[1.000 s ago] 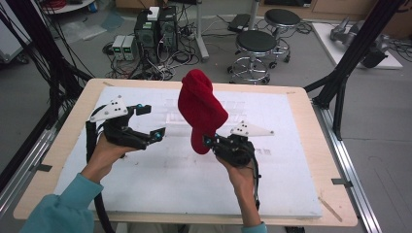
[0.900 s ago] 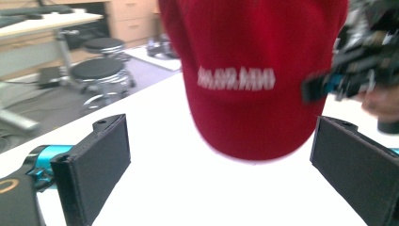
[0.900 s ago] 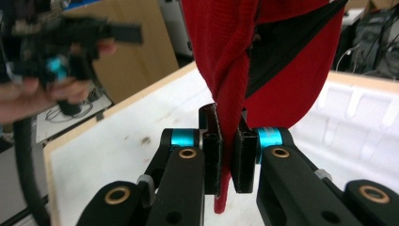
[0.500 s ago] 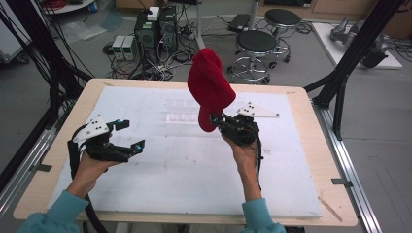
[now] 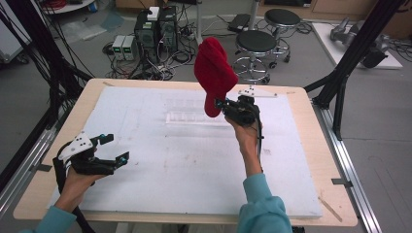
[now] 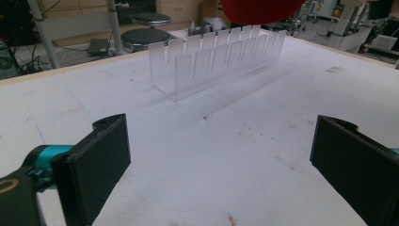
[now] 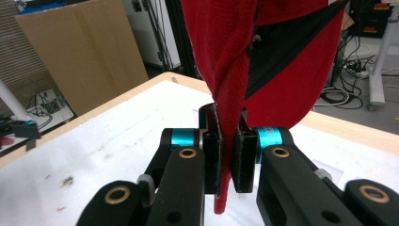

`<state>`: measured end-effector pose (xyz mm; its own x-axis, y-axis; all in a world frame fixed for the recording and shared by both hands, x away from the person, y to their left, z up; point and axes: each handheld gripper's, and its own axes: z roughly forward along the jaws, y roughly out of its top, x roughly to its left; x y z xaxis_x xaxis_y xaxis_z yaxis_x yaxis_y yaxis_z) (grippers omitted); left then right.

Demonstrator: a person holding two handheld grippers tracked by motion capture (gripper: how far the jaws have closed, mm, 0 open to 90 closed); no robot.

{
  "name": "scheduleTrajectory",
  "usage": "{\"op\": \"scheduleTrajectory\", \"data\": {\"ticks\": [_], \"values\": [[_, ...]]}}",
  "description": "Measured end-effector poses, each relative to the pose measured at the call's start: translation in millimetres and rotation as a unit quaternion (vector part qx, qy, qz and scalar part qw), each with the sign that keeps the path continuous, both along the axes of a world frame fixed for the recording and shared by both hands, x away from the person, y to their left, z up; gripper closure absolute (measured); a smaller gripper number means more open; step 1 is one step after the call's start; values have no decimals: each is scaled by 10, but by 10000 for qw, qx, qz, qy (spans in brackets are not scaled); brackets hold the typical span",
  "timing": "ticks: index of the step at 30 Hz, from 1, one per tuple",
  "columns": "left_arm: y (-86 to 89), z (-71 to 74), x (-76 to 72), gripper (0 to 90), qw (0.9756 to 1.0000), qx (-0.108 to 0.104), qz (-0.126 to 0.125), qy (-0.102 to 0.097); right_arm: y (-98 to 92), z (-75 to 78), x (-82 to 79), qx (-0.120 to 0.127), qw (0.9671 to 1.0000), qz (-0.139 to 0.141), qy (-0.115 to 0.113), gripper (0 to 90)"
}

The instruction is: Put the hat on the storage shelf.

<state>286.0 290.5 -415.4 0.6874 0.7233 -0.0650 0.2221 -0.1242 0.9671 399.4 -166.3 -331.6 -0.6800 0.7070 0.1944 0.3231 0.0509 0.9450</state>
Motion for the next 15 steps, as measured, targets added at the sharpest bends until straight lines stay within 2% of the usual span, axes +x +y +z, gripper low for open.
{"op": "scheduleTrajectory", "data": {"ticks": [5, 9, 15], "values": [[79, -87, -46, 59, 9999, -33, 119, 5, 55, -31, 145, -96, 9999, -26, -41, 853], [144, -185, -110, 59, 9995, -148, 249, -141, 80, -133, 238, -124, 9998, -98, 132, 853], [157, -222, -139, 59, 9990, -153, 274, -328, 142, -186, 275, -316, 9992, -208, 102, 853]]}}
